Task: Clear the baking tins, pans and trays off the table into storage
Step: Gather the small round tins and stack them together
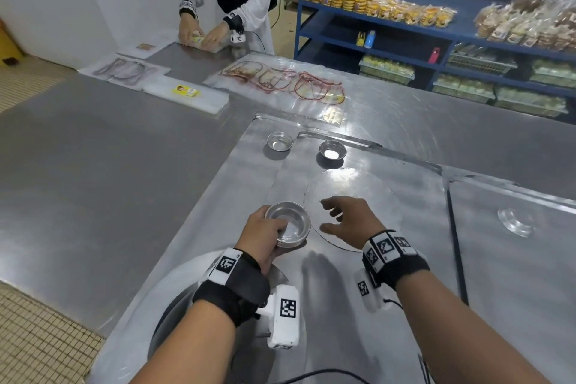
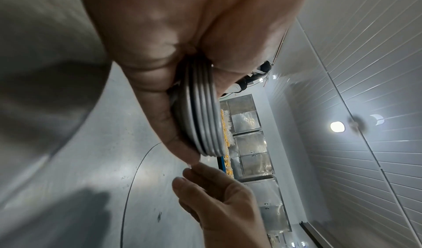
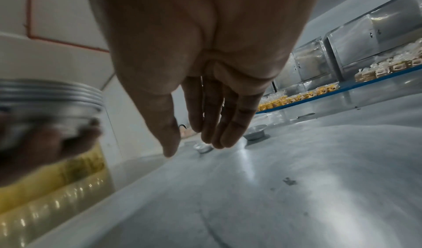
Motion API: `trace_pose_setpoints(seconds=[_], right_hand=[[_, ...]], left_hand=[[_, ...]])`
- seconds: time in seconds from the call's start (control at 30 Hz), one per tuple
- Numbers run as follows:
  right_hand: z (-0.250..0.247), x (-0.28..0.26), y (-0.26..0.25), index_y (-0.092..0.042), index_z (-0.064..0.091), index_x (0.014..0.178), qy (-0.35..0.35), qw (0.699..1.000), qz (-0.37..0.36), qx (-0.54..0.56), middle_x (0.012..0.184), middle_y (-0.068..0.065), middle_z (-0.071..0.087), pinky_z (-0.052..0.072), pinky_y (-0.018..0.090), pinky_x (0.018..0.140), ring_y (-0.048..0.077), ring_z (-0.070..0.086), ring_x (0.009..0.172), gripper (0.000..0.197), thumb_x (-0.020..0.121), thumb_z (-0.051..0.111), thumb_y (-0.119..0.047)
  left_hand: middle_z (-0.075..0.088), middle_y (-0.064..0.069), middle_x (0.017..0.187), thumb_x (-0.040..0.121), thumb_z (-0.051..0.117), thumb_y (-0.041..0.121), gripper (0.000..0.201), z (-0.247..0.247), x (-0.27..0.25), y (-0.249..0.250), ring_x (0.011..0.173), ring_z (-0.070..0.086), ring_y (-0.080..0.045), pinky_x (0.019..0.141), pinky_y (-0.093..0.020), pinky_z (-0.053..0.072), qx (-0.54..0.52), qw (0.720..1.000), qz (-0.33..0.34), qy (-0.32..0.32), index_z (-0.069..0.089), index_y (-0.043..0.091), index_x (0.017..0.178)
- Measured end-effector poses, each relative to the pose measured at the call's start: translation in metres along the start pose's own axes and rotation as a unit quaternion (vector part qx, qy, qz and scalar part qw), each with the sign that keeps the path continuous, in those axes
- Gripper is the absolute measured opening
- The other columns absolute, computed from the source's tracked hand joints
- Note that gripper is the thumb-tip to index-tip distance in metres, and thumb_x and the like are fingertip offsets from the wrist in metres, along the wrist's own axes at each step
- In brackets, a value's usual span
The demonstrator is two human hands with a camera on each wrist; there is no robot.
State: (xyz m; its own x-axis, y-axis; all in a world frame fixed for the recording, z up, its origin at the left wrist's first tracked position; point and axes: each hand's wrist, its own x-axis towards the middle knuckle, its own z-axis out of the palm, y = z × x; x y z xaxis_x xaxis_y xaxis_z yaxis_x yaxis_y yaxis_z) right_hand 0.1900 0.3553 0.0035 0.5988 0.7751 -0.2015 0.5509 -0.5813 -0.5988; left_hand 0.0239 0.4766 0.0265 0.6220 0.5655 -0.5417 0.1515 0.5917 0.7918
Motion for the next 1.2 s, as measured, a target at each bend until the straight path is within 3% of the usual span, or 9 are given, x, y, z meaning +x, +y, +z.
trace_pose_setpoints(seconds=[0.1, 0.2, 0.37, 0.6, 0.73, 0.8, 0.87, 1.0, 1.2], right_hand=[[-0.006, 0.046, 0.016, -0.013, 0.066, 0.121, 0.013, 0.997, 0.04, -0.062, 0.113, 0.001, 0.067, 0.051, 0.022, 0.088, 0.011, 0.061, 0.092, 0.04, 0.084, 0.075, -0.023], [-0.013, 0.094, 0.026, -0.01, 0.066, 0.12, 0.014, 0.988, 0.066, -0.14, 0.116, 0.006, 0.067, 0.05, 0.03, 0.095, 0.02, 0.061, 0.105, 0.038, 0.086, 0.07, -0.026], [-0.025, 0.172, 0.038, -0.008, 0.054, 0.134, 0.019, 0.97, 0.1, -0.219, 0.128, 0.013, 0.058, 0.044, 0.036, 0.101, 0.029, 0.053, 0.119, 0.06, 0.089, 0.062, -0.047], [-0.021, 0.251, 0.061, -0.009, 0.053, 0.128, 0.071, 0.961, 0.153, -0.221, 0.118, 0.012, 0.056, 0.041, 0.038, 0.089, 0.03, 0.047, 0.114, 0.102, 0.061, 0.045, -0.085], [-0.03, 0.263, 0.055, -0.01, 0.046, 0.129, 0.077, 0.967, 0.158, -0.187, 0.119, 0.012, 0.052, 0.048, 0.041, 0.091, 0.03, 0.052, 0.116, 0.099, 0.065, 0.056, -0.084], [-0.032, 0.275, 0.057, -0.016, 0.057, 0.119, 0.071, 0.969, 0.154, -0.18, 0.102, 0.005, 0.057, 0.049, 0.036, 0.082, 0.025, 0.058, 0.101, 0.098, 0.059, 0.043, -0.092], [-0.036, 0.272, 0.047, -0.022, 0.067, 0.1, 0.065, 0.97, 0.147, -0.182, 0.084, -0.001, 0.057, 0.05, 0.031, 0.076, 0.02, 0.06, 0.085, 0.081, 0.057, 0.046, -0.087], [-0.034, 0.24, 0.031, -0.016, 0.06, 0.069, 0.077, 0.984, 0.132, -0.096, 0.07, -0.005, 0.06, 0.054, 0.03, 0.073, 0.012, 0.06, 0.069, 0.03, 0.071, 0.076, -0.041], [-0.03, 0.204, 0.016, -0.005, 0.066, 0.112, 0.075, 0.991, 0.079, -0.083, 0.109, 0.006, 0.067, 0.04, 0.02, 0.072, 0.021, 0.063, 0.099, 0.076, 0.055, 0.091, -0.048]], left_hand=[[0.055, -0.015, 0.087, 0.086, 0.042, -0.018, 0.032, 0.0, 0.018, 0.002, 0.059, 0.065, -0.021, 0.073, -0.053, 0.06, -0.003, 1.0, -0.007, 0.002, 0.062, -0.002, 0.106], [0.056, -0.019, 0.098, 0.086, 0.041, -0.017, 0.034, 0.0, 0.037, 0.004, 0.079, 0.065, -0.034, 0.071, -0.05, 0.06, -0.014, 1.0, -0.016, 0.003, 0.061, 0.0, 0.108], [0.057, -0.023, 0.107, 0.087, 0.043, -0.015, 0.032, 0.003, 0.063, 0.012, 0.094, 0.063, -0.044, 0.069, -0.048, 0.06, -0.023, 0.999, -0.024, 0.012, 0.061, 0.001, 0.108], [0.058, -0.027, 0.118, 0.089, 0.044, -0.012, 0.031, -0.001, 0.077, 0.017, 0.107, 0.062, -0.045, 0.066, -0.045, 0.061, -0.015, 0.999, -0.036, 0.017, 0.062, 0.002, 0.11], [0.058, -0.029, 0.12, 0.088, 0.044, -0.012, 0.033, -0.001, 0.077, 0.017, 0.104, 0.062, -0.046, 0.065, -0.045, 0.061, -0.006, 0.999, -0.04, 0.009, 0.063, 0.002, 0.111], [0.059, -0.026, 0.114, 0.088, 0.043, -0.013, 0.032, -0.003, 0.076, 0.017, 0.097, 0.062, -0.041, 0.066, -0.046, 0.061, -0.004, 0.999, -0.04, 0.004, 0.063, 0.002, 0.109], [0.059, -0.021, 0.105, 0.089, 0.043, -0.012, 0.03, -0.006, 0.074, 0.018, 0.092, 0.062, -0.039, 0.067, -0.048, 0.061, -0.004, 0.999, -0.037, -0.001, 0.063, 0.002, 0.107], [0.06, -0.02, 0.103, 0.089, 0.043, -0.013, 0.03, -0.012, 0.069, 0.017, 0.092, 0.063, -0.041, 0.067, -0.049, 0.061, -0.011, 0.999, -0.037, 0.002, 0.063, 0.002, 0.105], [0.058, -0.021, 0.108, 0.086, 0.044, -0.012, 0.032, -0.015, 0.056, 0.016, 0.1, 0.063, -0.046, 0.065, -0.048, 0.061, -0.009, 0.999, -0.031, 0.022, 0.062, 0.003, 0.108]])
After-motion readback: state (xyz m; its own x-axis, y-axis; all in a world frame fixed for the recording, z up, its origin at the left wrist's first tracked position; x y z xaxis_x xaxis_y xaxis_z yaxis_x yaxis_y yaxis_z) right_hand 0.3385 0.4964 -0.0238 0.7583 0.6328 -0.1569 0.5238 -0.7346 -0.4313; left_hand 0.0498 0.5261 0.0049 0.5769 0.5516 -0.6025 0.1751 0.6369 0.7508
